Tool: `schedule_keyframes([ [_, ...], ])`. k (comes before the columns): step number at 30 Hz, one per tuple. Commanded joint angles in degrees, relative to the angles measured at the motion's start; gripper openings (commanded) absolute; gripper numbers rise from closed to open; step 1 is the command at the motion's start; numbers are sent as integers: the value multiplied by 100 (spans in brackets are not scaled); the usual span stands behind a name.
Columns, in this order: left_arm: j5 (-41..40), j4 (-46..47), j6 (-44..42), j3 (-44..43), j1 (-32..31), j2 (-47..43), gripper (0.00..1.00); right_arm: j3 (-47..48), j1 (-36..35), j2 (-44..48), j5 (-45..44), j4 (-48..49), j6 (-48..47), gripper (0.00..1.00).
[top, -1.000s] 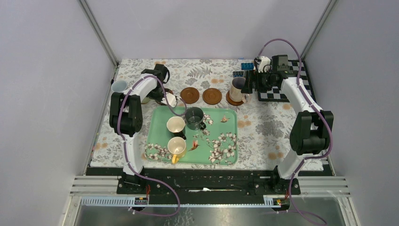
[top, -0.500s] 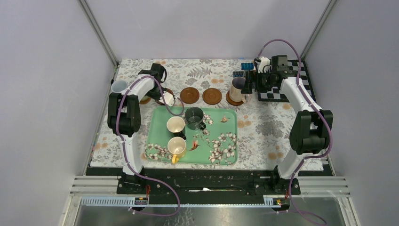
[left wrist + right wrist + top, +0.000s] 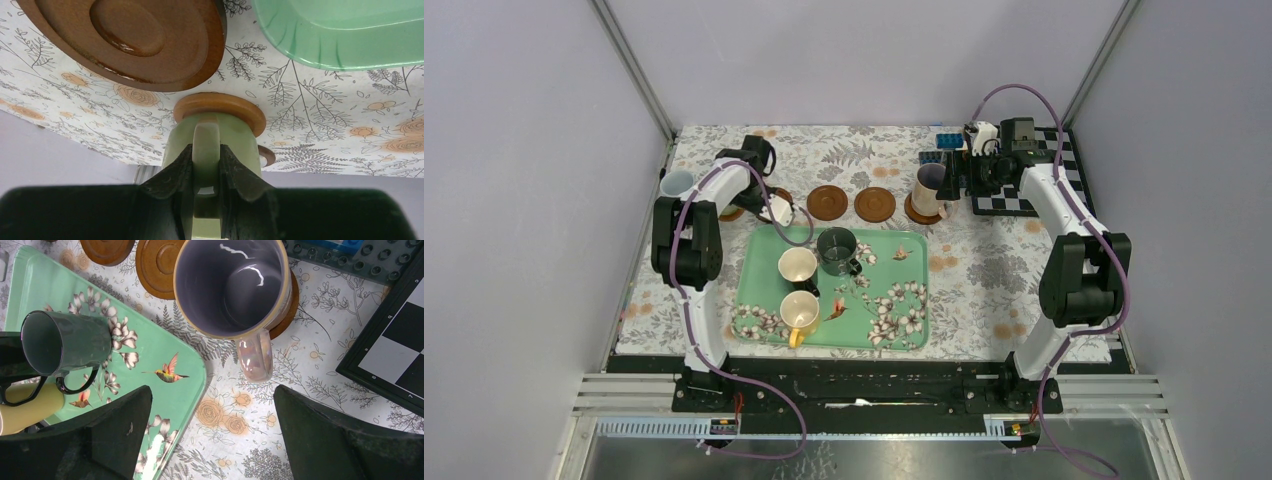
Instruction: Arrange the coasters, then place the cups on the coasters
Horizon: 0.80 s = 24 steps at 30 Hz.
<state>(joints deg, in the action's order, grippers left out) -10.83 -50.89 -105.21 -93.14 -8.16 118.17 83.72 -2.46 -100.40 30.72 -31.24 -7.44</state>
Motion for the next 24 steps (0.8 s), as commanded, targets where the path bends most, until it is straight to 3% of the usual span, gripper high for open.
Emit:
schedule_keyframes([
  [1,-30,167,-143,-17,34,-480,12,168,9,-64,65,-67,-13,98],
  [7,-39,161,-134,22,55,-496,14,202,11,-95,85,-100,-23,98],
  [15,-59,80,-208,84,65,-583,29,157,9,-76,91,-115,-47,98],
  [24,-74,80,-311,211,53,-802,37,160,9,-85,129,-103,-33,98],
])
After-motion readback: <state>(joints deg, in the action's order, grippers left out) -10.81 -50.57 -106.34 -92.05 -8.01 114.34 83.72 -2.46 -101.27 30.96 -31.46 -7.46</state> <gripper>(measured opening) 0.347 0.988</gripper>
